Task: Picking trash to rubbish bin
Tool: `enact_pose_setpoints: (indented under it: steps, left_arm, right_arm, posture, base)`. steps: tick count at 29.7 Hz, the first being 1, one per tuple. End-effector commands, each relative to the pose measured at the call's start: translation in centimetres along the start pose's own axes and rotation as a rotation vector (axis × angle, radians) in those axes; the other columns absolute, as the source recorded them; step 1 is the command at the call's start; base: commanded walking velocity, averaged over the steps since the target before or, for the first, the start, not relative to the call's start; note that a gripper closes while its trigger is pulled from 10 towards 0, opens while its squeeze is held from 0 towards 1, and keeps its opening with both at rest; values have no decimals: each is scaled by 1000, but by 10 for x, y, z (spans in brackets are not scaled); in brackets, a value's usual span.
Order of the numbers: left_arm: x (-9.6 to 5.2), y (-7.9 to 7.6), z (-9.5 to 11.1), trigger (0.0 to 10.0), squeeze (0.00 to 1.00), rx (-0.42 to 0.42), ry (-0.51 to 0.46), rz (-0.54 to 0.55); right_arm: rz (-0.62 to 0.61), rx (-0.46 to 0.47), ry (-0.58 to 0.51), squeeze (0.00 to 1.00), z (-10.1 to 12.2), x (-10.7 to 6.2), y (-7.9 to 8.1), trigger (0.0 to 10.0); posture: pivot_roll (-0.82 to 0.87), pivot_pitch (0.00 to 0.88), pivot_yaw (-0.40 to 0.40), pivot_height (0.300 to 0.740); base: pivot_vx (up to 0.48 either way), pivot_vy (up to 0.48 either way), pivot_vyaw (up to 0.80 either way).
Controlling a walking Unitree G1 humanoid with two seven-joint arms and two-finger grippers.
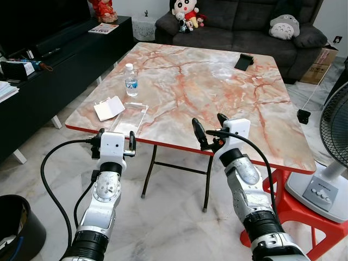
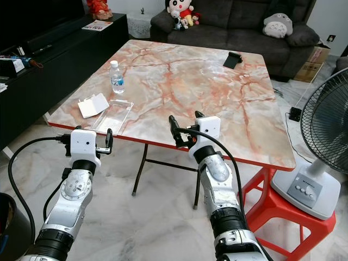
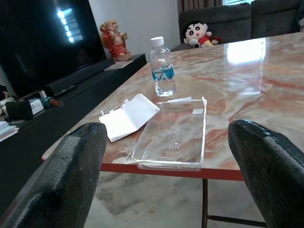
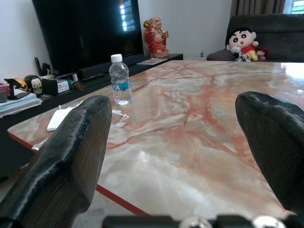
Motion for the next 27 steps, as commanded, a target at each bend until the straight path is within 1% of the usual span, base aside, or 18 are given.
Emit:
enact_pose_setpoints:
  steps: [1, 2, 3, 4, 5, 8, 10, 14, 23, 27]
  left_arm:
    - [0, 1, 8, 10000, 0, -31, -34, 11]
    - [0, 2, 8, 10000, 0, -27, -29, 17]
    - [1, 5, 9, 10000, 0, -46, -28, 34]
    - [1, 5, 10, 10000, 0, -46, -31, 38]
    - [3, 9, 10, 10000, 0, -30, -21, 59]
    - [4, 13, 11, 10000, 0, -32, -28, 71]
    - [4, 13, 11, 10000, 0, -32, -30, 72]
    - [3, 13, 11, 10000, 0, -31, -29, 75]
    - [2, 15, 11, 10000, 0, -28, -27, 85]
    - [2, 16, 11, 10000, 0, -24, -30, 94]
  right_arm:
    - [-2, 7, -7, 0, 5, 4, -1, 10000]
    - [-2, 7, -7, 0, 5, 4, -1, 10000]
    - [-1, 6, -8, 0, 5, 4, -1, 10000]
    - [0, 4, -8, 0, 5, 4, -1, 10000]
    - [10, -6, -10, 0, 6, 4, 0, 10000]
    - [22, -27, -5, 0, 5, 3, 2, 10000]
    - [21, -21, -7, 0, 5, 3, 2, 10000]
    - [8, 10, -8, 0, 5, 3, 0, 10000]
    - [37, -20, -8, 0, 5, 3, 4, 10000]
    - [49, -20, -11, 0, 5, 3, 7, 10000]
  posture:
    - [24, 28, -47, 740]
    - [24, 28, -47, 740]
    - [24, 28, -47, 740]
    - [25, 30, -47, 740]
    - [25, 30, -47, 740]
    - [25, 28, -48, 740]
    - [24, 29, -47, 740]
    - [25, 29, -50, 740]
    - [25, 28, -55, 740]
    - [26, 27, -59, 740]
  base:
    - [0, 0, 0]
    - [0, 0, 0]
    - [0, 0, 0]
    - [0, 0, 0]
    - [281, 0, 0]
    - [313, 0, 0]
    - [332, 0, 413]
    - [330, 0, 0]
    - [330, 0, 0]
    - [329, 0, 494]
Point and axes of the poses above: a point about 5 cm out from each wrist's last joint towards the gripper, its own x axis pointing out of the wrist towards the gripper, its own z axis along the axis of the wrist's last joint, y = z × x, the point moved 2 cm from there along x, pointing out of the wrist towards the gripper
